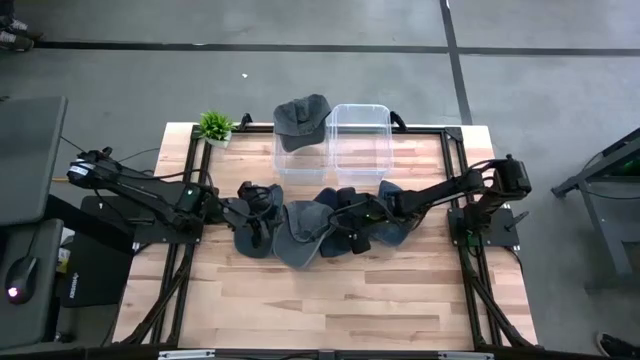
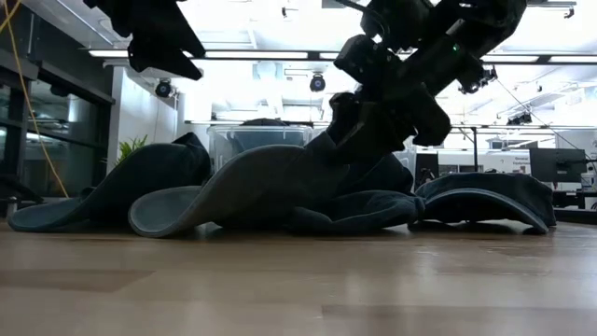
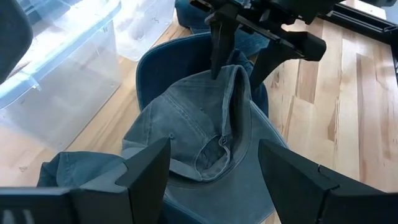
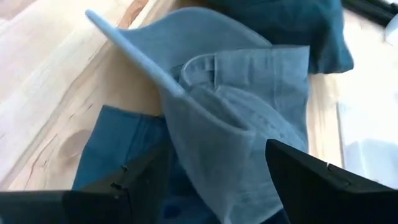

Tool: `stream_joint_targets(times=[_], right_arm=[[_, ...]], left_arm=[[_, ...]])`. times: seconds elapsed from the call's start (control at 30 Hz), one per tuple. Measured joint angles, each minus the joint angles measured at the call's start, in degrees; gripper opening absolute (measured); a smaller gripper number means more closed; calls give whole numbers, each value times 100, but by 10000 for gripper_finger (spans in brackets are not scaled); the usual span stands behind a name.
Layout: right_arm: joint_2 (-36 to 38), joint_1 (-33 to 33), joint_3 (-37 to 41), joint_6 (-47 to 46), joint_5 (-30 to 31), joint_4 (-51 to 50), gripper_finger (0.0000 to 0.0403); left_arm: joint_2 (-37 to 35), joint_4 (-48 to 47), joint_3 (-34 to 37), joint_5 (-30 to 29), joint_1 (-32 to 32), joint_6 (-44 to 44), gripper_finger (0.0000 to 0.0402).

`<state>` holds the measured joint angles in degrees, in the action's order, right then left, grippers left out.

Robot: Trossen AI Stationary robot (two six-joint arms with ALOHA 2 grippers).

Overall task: Pick & Place hat
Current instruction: Put the gray cap into the left transparent bin

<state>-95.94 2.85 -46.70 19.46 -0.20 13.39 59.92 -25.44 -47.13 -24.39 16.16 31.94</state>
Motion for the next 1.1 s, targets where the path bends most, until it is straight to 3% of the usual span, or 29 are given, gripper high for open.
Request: stream_joint_targets(times=[0.33,0.6,0.83,1.1], right_arm=[[-11,4,-2,-242,-224,163,210],[-14,2,-2,-282,-175,140,120],[-14,2,-2,-195,-177,125,16],[-9,8,-183,-59,-83,-318,6]], left_arm=[[0,5,0,-12,0,29,240],[0,3,1,-10,0,34,240],[0,3,1,-10,0,40,240],[0,3,0,-10,0,40,240]])
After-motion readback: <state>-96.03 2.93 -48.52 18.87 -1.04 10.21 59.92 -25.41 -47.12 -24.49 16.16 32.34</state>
